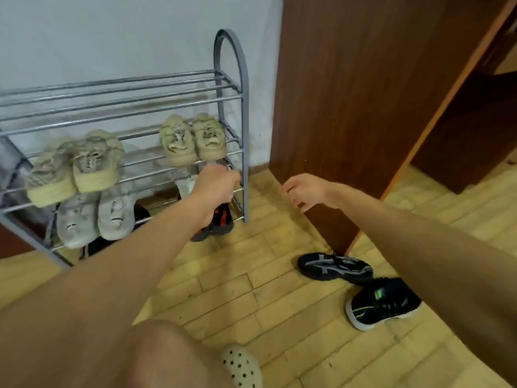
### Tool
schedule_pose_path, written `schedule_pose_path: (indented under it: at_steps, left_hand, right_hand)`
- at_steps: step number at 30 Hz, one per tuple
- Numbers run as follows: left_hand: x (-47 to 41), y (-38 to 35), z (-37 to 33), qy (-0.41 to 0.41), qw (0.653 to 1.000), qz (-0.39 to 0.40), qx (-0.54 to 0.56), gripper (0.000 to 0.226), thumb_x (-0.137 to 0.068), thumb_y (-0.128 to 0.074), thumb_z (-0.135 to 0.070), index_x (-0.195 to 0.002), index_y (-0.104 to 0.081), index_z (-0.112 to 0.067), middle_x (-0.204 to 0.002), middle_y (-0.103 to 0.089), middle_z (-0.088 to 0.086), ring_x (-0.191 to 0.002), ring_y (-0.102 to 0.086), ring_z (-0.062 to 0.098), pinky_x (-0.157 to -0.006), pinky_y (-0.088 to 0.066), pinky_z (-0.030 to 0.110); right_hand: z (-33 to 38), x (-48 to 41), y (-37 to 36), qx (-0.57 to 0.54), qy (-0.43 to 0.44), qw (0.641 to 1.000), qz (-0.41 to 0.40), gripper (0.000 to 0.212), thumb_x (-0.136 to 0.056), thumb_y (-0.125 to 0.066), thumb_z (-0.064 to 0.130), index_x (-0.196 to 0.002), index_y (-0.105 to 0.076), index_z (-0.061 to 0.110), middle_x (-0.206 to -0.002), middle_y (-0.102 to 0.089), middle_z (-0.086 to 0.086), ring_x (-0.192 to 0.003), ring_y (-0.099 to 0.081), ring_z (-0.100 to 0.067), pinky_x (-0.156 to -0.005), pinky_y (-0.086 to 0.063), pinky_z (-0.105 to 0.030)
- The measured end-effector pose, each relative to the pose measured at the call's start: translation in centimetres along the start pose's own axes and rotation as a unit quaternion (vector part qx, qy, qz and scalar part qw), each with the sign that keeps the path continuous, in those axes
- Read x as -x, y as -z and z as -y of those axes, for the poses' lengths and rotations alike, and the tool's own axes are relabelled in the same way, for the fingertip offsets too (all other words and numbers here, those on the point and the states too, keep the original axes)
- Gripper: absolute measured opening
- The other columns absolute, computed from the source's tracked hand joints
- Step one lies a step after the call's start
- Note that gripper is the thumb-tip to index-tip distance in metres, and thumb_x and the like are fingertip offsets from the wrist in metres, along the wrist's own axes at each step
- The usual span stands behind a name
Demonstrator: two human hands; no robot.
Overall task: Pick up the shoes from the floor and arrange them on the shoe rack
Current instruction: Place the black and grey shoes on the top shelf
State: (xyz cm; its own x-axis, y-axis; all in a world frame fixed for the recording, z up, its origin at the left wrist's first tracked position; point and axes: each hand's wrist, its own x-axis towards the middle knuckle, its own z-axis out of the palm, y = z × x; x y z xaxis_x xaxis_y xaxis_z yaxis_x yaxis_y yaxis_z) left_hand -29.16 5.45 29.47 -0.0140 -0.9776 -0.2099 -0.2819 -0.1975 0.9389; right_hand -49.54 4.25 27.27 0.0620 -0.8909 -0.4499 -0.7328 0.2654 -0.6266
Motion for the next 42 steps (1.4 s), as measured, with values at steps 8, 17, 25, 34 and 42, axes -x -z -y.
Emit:
schedule_pose_path:
  at_steps: [8, 17, 25, 34, 42]
  left_hand:
    - [3.6, -8.8, 6.6, 0.023, 0.964, 0.188, -0.185, 0.018, -0.086, -0.055, -0.021, -0.102, -0.062, -0.023, -0.094, -0.059, -0.004, -0.095, -0.056, 0.016, -0.095, -0.049, 0.038]
    - [0.7, -15.9, 13.9, 0.124, 0.942, 0.265, -0.162, 0.013, -0.092, -0.055, -0.023, -0.098, -0.066, -0.019, -0.097, -0.067, 0.004, -0.09, -0.063, 0.017, -0.081, -0.052, 0.031]
    - [-3.0, -18.0, 22.2, 0.212, 0.9, 0.339, -0.176, 0.03, -0.092, -0.057, -0.024, -0.121, -0.059, -0.02, -0.109, -0.065, 0.003, -0.097, -0.062, 0.016, -0.072, -0.048, 0.023]
    - [-5.1, -16.1, 25.2, 0.179, 0.894, 0.329, -0.246, 0.03, -0.091, -0.057, -0.026, -0.121, -0.059, -0.02, -0.107, -0.058, -0.006, -0.105, -0.053, 0.013, -0.088, -0.041, 0.025]
    - [-4.1, -13.4, 24.3, 0.173, 0.885, 0.303, -0.307, 0.033, -0.089, -0.058, -0.022, -0.121, -0.06, -0.018, -0.121, -0.061, 0.001, -0.113, -0.057, 0.019, -0.093, -0.043, 0.028]
  right_hand:
    - [-14.5, 3.1, -2.5, -0.001, -0.15, 0.989, 0.015, 0.043, -0.094, -0.045, 0.005, -0.136, -0.045, 0.008, -0.118, -0.058, -0.016, -0.106, -0.062, -0.033, -0.09, -0.055, -0.043]
    - [-27.3, 1.1, -8.3, 0.135, -0.208, 0.969, 0.009, 0.045, -0.095, -0.044, 0.013, -0.139, -0.043, 0.006, -0.138, -0.048, -0.017, -0.125, -0.048, -0.032, -0.097, -0.043, -0.036]
    - [-32.5, -5.3, -11.8, 0.183, -0.233, 0.953, -0.07, 0.071, -0.085, -0.055, 0.008, -0.147, -0.019, 0.007, -0.148, -0.022, -0.017, -0.138, -0.025, -0.035, -0.104, -0.041, -0.045]
    - [-32.1, -9.6, -13.7, 0.272, -0.207, 0.932, -0.117, 0.043, -0.089, -0.04, -0.004, -0.128, -0.05, 0.011, -0.133, -0.055, -0.01, -0.122, -0.049, -0.032, -0.094, -0.044, -0.047]
    - [-26.2, -6.6, -18.3, 0.162, -0.036, 0.984, 0.058, 0.019, -0.091, -0.055, 0.016, -0.109, -0.06, 0.013, -0.113, -0.062, -0.005, -0.101, -0.058, -0.023, -0.074, -0.043, -0.029]
